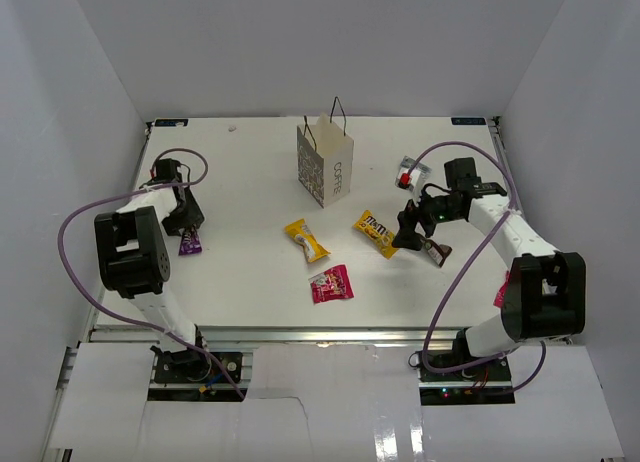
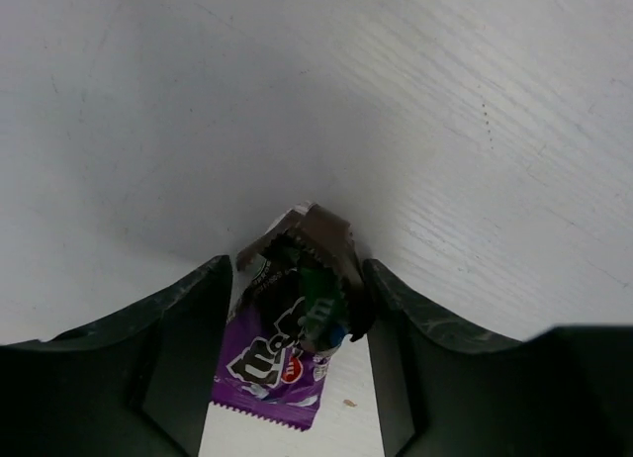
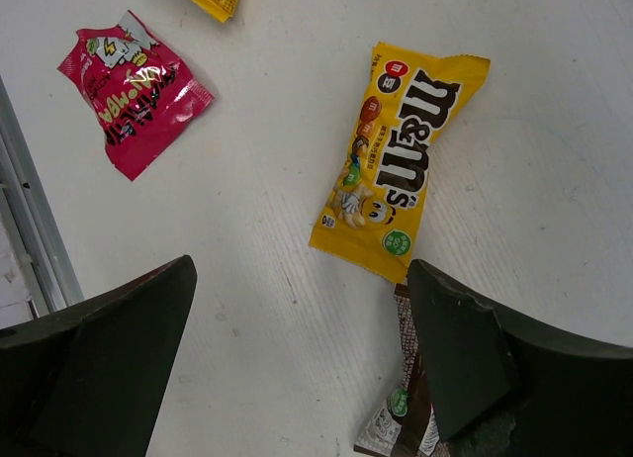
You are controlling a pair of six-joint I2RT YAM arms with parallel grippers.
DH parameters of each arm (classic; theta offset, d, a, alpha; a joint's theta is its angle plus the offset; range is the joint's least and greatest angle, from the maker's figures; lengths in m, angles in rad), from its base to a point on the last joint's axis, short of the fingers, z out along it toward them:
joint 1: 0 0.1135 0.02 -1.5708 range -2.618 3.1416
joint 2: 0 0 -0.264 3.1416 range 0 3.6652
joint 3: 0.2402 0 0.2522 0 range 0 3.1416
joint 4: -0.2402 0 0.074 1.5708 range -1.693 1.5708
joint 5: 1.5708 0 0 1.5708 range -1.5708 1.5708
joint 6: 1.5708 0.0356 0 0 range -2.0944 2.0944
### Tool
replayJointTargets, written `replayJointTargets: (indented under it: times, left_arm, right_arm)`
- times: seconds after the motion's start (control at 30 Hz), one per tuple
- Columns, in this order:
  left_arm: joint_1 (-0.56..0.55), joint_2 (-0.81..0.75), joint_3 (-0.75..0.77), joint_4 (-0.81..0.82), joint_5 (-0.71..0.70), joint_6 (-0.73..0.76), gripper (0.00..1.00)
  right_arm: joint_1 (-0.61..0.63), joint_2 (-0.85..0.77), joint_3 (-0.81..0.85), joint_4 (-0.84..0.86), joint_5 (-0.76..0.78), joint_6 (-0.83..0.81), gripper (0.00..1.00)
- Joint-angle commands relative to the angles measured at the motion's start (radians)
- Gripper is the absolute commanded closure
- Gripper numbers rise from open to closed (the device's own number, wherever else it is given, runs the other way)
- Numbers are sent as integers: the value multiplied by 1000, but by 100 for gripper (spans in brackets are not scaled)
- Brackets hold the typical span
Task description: Place the snacks into the paper bag
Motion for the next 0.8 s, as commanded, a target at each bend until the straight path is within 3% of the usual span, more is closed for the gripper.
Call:
replayJointTargets:
  times: [0.0, 0.2, 0.27, 0.3, 0.33, 0.37, 0.43, 0.47, 0.63, 0.77]
  left_arm:
    - [2, -11, 19, 13, -27, 43, 36]
    - [-3, -126, -23, 50, 80, 27, 62]
    - [-23, -184, -35, 84, 215, 7, 66]
    - [-44, -245, -37, 117, 325, -24, 66]
    - [-56, -278, -43, 118, 326, -42, 66]
    - [-73, -310, -49, 177, 444, -68, 66]
    - [-147, -388, -54, 274, 552, -154, 66]
    - [-220, -414, -28, 335, 576, -215, 66]
    - [-360, -383, 109, 510, 634, -399, 66]
    - [-489, -269, 337, 530, 590, -441, 66]
  right_arm:
    - [-8, 12, 41, 19, -21, 6, 7]
    - [-10, 31, 62, 19, -23, 14, 6]
    - [-10, 35, 69, 17, -21, 16, 6]
    - [-10, 38, 72, 17, -21, 16, 6]
    - [-10, 38, 73, 17, -21, 16, 6]
    - [-10, 41, 75, 17, -23, 16, 6]
    - [-8, 44, 82, 17, -26, 19, 6]
    - [-10, 47, 87, 19, -29, 20, 6]
    - [-10, 46, 99, 17, -32, 28, 6]
    - [-13, 29, 90, 19, -32, 36, 6]
